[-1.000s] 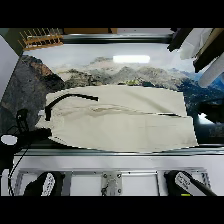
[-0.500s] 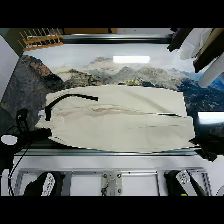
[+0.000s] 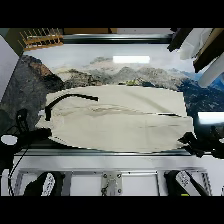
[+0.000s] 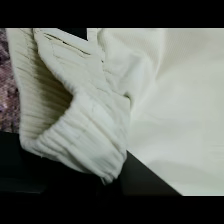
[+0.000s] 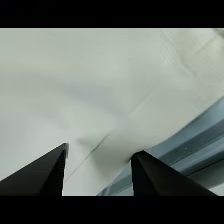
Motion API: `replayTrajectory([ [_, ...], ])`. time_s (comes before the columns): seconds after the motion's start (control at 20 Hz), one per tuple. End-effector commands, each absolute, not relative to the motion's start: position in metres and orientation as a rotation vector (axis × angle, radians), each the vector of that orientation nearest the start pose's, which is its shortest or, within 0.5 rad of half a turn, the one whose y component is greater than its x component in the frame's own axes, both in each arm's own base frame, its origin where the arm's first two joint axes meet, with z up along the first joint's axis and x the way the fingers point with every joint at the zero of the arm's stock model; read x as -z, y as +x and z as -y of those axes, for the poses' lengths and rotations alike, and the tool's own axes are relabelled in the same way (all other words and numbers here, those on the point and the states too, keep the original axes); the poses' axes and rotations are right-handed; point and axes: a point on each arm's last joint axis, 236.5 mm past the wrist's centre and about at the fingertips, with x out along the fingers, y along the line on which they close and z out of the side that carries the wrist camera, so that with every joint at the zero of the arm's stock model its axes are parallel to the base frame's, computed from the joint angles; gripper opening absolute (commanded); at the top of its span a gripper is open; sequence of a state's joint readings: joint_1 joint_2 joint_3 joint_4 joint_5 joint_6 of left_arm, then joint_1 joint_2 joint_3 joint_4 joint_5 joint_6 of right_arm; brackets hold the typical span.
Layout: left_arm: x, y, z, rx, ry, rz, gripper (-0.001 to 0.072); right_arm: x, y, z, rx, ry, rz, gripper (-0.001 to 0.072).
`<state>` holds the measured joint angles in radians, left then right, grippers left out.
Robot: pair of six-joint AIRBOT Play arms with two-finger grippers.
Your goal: Fold the clothes and pants, and hang the long-sleeved shirts on hangers.
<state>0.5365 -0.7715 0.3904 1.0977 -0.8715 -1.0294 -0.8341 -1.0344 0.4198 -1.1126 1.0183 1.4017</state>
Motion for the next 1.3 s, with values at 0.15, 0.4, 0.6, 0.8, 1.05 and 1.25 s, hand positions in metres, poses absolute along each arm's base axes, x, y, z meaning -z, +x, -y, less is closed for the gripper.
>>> replayTrajectory([
  [0.15,0.064,0.252,-0.055,-0.040,-0.309,-1.074,0.0020,0.122,0.205,0.079,0.365,0.907,-1.313,0.0015],
  [0.4,0.012,0.265,-0.059,0.022,-0.237,-1.075,0.0019,0.065,0.207,0.104,0.337,0.729,-1.322,0.0010],
  [0.6,-0.031,0.264,-0.064,0.033,-0.197,-1.099,0.0019,0.011,0.219,0.119,0.329,0.657,-1.297,0.0009],
  [0.8,-0.067,0.271,-0.070,-0.006,-0.223,-1.070,0.0019,-0.026,0.252,0.123,0.306,0.594,-1.231,0.0009],
  [1.05,-0.073,0.296,-0.082,0.008,-0.273,-1.132,0.0019,-0.041,0.317,0.122,0.254,0.522,-1.246,0.0009],
  [1.25,-0.063,0.334,-0.090,0.032,-0.297,-1.184,0.0019,-0.039,0.385,0.111,0.189,0.468,-1.268,0.0009],
])
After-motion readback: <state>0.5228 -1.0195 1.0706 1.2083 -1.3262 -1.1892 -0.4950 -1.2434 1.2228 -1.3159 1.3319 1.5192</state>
